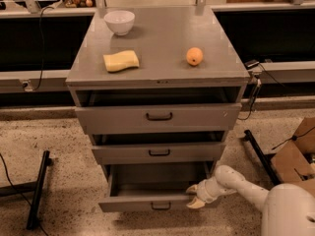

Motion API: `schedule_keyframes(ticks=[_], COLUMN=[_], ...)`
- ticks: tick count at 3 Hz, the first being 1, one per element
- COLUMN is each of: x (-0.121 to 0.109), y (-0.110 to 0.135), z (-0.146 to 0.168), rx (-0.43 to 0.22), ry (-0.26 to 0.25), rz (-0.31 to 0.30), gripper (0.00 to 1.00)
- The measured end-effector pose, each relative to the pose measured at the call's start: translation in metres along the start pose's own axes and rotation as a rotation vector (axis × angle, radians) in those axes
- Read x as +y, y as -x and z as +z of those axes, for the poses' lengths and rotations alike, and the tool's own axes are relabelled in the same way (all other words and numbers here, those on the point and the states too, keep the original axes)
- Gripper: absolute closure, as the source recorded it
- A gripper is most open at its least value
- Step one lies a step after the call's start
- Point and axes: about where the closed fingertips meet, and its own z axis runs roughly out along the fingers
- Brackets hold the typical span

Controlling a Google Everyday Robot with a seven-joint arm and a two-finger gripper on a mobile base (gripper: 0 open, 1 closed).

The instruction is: Open bottom drawer

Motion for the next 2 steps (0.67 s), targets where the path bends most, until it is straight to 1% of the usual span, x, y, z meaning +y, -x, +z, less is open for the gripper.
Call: schedule_keyframes(ticks=[1, 2], x=[0.0105, 0.0117], y=[0.0157, 0.0153], z=[-0.0267, -0.0237], rx=[-0.051, -0.050], ry=[0.008, 0.011], rz=[-0.044, -0.043], gripper=[0.50, 0.32])
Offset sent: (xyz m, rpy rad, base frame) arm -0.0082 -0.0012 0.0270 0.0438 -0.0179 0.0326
